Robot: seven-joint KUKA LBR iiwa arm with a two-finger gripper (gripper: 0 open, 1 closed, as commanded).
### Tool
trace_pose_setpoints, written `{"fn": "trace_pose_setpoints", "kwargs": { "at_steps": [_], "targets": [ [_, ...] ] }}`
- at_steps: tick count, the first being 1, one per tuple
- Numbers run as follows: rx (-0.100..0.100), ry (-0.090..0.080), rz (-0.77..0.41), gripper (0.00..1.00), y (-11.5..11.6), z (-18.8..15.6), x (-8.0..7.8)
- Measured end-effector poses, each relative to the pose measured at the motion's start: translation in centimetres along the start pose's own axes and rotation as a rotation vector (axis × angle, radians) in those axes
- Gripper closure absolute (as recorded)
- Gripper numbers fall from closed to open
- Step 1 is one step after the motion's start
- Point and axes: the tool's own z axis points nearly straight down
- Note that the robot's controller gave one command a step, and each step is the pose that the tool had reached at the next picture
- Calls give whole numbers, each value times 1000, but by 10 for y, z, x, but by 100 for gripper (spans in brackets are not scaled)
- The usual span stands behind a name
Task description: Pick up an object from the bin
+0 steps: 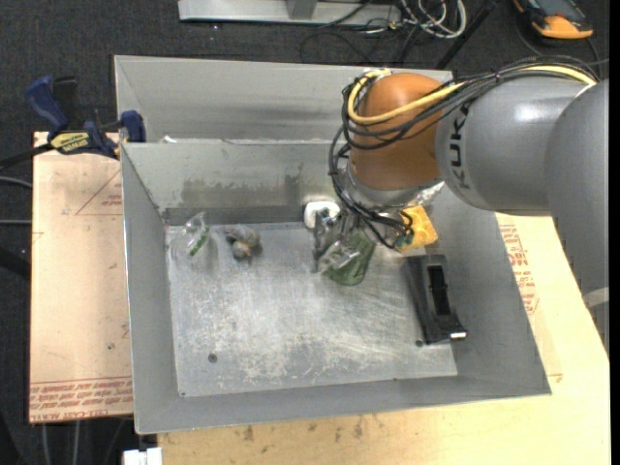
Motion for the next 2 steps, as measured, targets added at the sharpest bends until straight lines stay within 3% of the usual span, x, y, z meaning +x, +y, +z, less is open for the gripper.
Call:
{"fn": "trace_pose_setpoints", "kwargs": {
  "at_steps": [1, 2],
  "targets": [
    [-2, 5, 26, 100, 0, -44, 9],
    [3, -6, 66, 100, -7, -62, -2]
  ]
}}
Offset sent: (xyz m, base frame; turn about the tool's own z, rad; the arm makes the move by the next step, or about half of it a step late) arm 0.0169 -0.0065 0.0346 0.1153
